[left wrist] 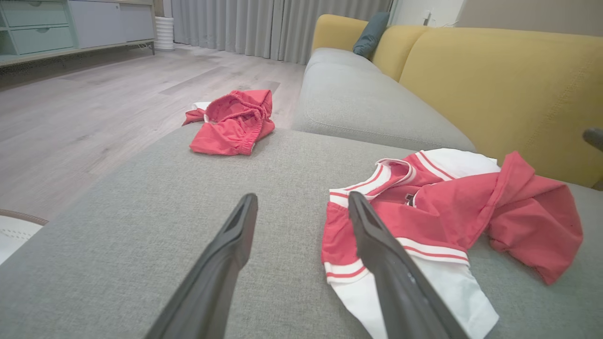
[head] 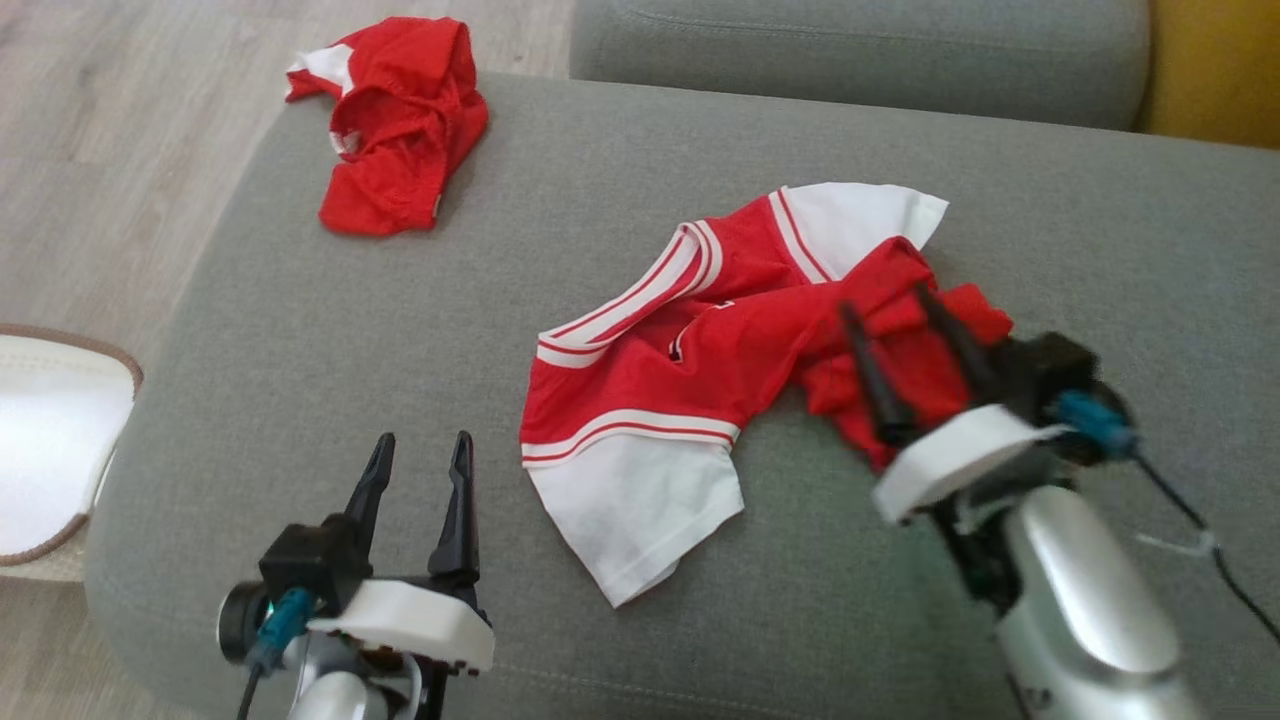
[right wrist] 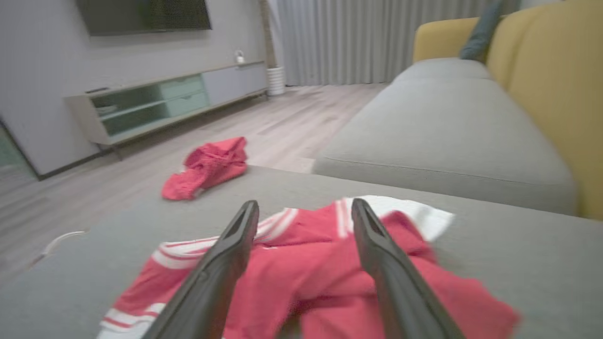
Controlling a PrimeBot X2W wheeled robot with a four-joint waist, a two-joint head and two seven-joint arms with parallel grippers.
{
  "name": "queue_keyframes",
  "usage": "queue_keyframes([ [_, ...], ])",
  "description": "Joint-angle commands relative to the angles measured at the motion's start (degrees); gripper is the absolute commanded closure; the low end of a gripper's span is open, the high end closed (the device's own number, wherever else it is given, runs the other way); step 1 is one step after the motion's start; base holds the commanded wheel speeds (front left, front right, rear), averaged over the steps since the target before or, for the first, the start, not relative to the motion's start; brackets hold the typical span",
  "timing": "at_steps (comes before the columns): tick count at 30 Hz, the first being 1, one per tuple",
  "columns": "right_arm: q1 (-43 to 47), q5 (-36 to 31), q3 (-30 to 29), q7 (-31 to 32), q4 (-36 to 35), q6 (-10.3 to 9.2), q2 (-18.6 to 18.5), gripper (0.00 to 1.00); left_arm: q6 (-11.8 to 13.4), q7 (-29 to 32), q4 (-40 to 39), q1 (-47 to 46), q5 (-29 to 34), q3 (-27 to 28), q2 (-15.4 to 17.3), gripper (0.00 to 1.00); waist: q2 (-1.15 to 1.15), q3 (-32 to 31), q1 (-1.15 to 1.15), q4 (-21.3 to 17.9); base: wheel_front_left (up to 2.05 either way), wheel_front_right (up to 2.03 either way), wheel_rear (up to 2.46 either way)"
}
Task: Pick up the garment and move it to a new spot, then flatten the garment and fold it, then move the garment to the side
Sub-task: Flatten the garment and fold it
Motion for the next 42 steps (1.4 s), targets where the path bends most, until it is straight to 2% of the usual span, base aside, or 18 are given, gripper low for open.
queue_keyframes([
  [1,-0.19,-2.83,-2.72,1.10,-1.65,0.43,0.87,0.00,-0.07,-0.70,-2.22,-1.54,0.28,1.91,0.03,0.00,0.00,0.43,0.00,-0.38,0.00,0.00,0.00],
  [4,0.51,-8.43,-8.94,3.93,-1.36,0.43,-0.03,0.00,-0.15,-0.70,-2.39,-1.82,0.21,1.74,0.03,0.00,0.00,1.36,0.00,-0.38,0.00,0.00,0.00],
  [7,0.19,-12.35,-12.32,6.60,-0.59,0.43,-1.18,0.00,-0.18,-0.70,-2.50,-2.30,0.03,1.41,0.03,0.00,0.00,2.58,0.00,0.06,0.00,0.00,0.00],
  [15,-4.02,-15.64,-14.00,9.95,5.72,0.43,-3.68,0.00,0.18,-0.70,-2.52,-3.78,-0.40,0.93,0.03,0.00,0.00,5.25,0.00,1.86,0.00,0.00,0.00],
  [17,-5.93,-15.98,-14.37,9.51,7.83,0.43,-4.01,0.71,0.21,-0.70,-2.46,-4.11,-0.43,0.95,0.03,0.00,0.00,5.86,0.00,2.25,0.00,0.00,0.00],
  [18,-6.99,-16.25,-14.44,9.37,9.00,0.43,-4.14,1.00,0.20,-0.70,-2.44,-4.25,-0.44,0.95,0.03,0.00,0.00,6.17,0.00,2.43,0.00,0.00,0.00],
  [24,-13.65,-17.90,-15.06,6.19,13.82,0.43,-4.24,1.00,0.11,-0.70,-2.39,-4.93,-0.38,0.91,0.03,0.00,0.00,7.27,0.00,3.15,0.00,0.00,0.00],
  [27,-17.57,-20.06,-16.36,1.17,14.72,0.43,-3.75,1.00,0.12,-0.70,-2.44,-5.12,-0.27,0.97,0.03,0.00,0.00,7.61,0.00,3.36,0.00,0.00,0.00],
  [28,-19.39,-22.40,-17.56,-2.85,14.61,0.43,-3.30,1.00,0.17,-0.70,-2.50,-5.16,-0.18,1.11,0.03,0.00,0.00,7.71,0.00,3.32,0.00,0.00,0.00],
  [30,-20.01,-25.02,-18.68,-6.01,14.56,0.43,-2.61,1.00,0.30,-0.70,-2.55,-5.14,-0.12,1.22,0.03,0.00,0.00,7.72,0.00,3.14,0.00,0.00,0.00],
  [36,-15.30,-28.29,-21.49,-9.10,15.21,0.43,-0.43,1.00,0.45,-0.70,-2.98,-5.01,0.10,1.74,0.03,0.00,0.00,7.84,0.00,1.47,0.00,0.00,0.00],
  [42,-5.55,-27.54,-23.41,-9.69,14.58,0.43,0.79,1.00,0.28,-0.70,-3.23,-4.64,0.59,2.39,0.03,0.00,0.00,7.94,0.00,-1.64,0.00,0.00,0.00],
])
